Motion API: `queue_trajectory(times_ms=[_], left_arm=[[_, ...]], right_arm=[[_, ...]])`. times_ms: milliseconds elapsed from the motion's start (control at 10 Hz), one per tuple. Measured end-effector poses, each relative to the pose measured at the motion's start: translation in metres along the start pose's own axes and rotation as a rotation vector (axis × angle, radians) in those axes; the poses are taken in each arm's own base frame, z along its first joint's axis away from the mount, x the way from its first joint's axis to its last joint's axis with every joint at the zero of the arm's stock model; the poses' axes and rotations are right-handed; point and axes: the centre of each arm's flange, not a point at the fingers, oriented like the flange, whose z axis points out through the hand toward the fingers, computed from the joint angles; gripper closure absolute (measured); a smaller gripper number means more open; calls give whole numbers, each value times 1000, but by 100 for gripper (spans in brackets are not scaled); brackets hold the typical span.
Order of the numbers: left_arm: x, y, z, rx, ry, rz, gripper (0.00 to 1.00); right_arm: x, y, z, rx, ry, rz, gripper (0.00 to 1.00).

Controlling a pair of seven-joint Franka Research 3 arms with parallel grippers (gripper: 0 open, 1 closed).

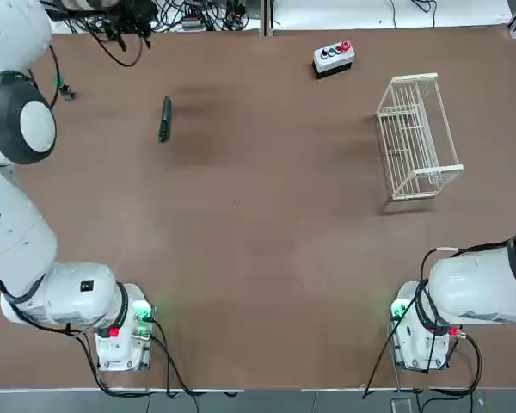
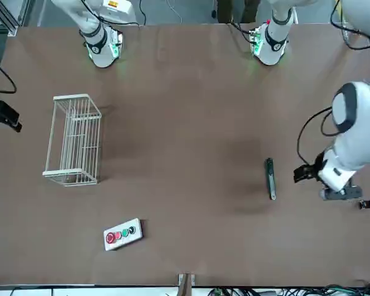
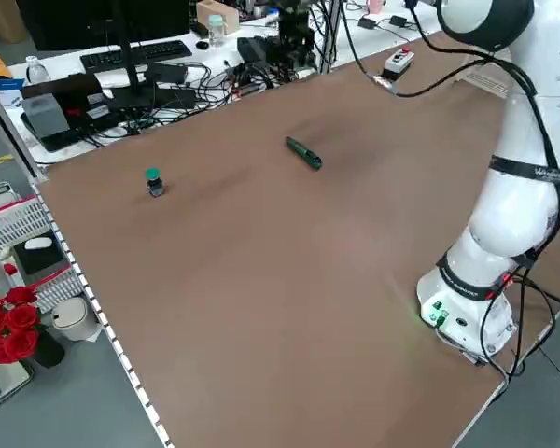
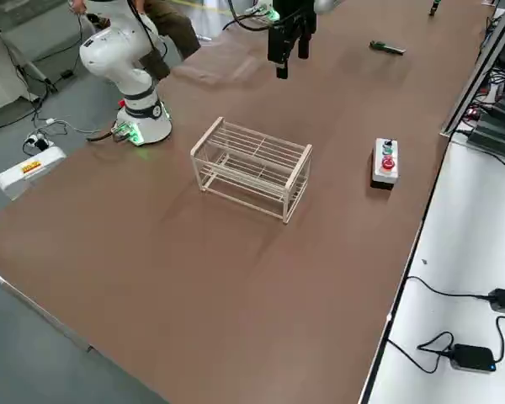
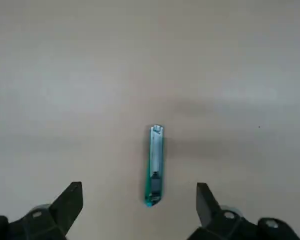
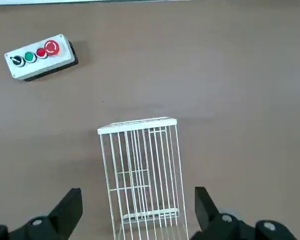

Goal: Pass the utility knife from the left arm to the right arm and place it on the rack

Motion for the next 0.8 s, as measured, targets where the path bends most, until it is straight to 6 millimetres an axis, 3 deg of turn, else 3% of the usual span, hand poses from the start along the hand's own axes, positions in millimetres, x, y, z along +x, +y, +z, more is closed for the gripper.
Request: queue_trajectory(times_ms=[100,400,800], left_arm=[[0,6,28,5,-5,-14,0],[-8,-9,104,-1,20,-44,0],[-28,2,168,22,64,-73,4]], right_arm=[[0,-2,2,1,-8,-3,1],[-3,-13,5,2,-39,-2,1],[-4,-15,5,2,-45,-2,1]])
